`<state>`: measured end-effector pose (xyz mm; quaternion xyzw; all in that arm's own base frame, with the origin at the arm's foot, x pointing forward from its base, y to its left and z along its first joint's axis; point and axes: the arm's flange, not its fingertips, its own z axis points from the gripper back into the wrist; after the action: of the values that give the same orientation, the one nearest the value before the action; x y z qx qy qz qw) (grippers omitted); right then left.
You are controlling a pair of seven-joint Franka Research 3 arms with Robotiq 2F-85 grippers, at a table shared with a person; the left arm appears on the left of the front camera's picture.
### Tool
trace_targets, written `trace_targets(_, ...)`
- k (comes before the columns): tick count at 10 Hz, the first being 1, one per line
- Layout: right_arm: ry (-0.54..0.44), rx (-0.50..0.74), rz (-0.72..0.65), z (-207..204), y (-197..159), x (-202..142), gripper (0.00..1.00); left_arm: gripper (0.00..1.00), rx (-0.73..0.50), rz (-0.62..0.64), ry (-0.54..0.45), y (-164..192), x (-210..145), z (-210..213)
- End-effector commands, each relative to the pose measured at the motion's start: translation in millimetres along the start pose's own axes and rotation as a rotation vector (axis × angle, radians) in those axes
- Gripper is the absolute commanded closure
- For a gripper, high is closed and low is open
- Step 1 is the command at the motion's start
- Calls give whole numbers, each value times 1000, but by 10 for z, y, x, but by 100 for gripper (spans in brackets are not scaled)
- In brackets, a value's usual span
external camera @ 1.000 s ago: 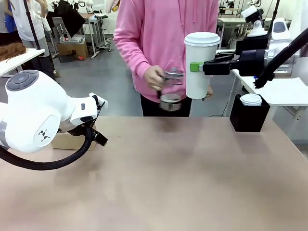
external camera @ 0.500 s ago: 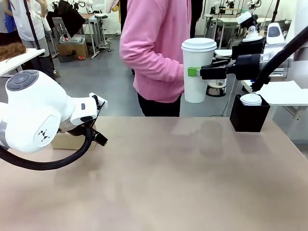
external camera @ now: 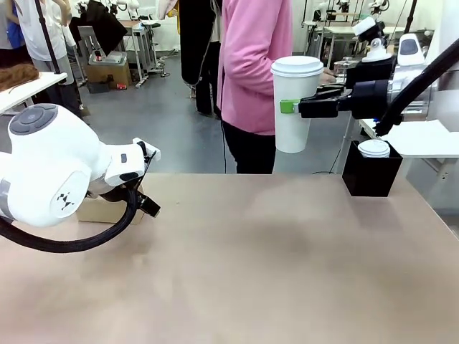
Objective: Pour a drink into a cup and package it in a carrier.
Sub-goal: Position the Cup Carrier in the center of the table.
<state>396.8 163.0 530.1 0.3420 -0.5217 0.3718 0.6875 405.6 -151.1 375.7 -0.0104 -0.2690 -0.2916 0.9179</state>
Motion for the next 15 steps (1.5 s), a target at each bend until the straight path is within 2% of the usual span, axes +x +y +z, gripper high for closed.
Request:
trace_targets(1, -12, 2, -3, -28, 0, 59, 20, 0, 24, 36, 27, 181, 221, 348)
trace_targets(4, -12, 2, -3, -28, 0, 59, 20, 0, 23, 127, 62, 445, 585, 1058)
trace_targets(5, -12, 2, -3, -28, 0, 59, 20, 0, 59, 169, 75, 581, 732, 1274)
trace_targets(7, -12, 2, -3, -28, 0, 59, 20, 0, 69, 245, 115, 1014, 916, 1406)
trace_targets(10, -12, 2, -3, -28, 0, 59, 20, 0, 67, 358, 166, 1458, 1017, 1209)
trace_targets(15, -12, 2, -3, -28, 0, 59, 20, 0, 109, 474, 274, 1691, 950, 721)
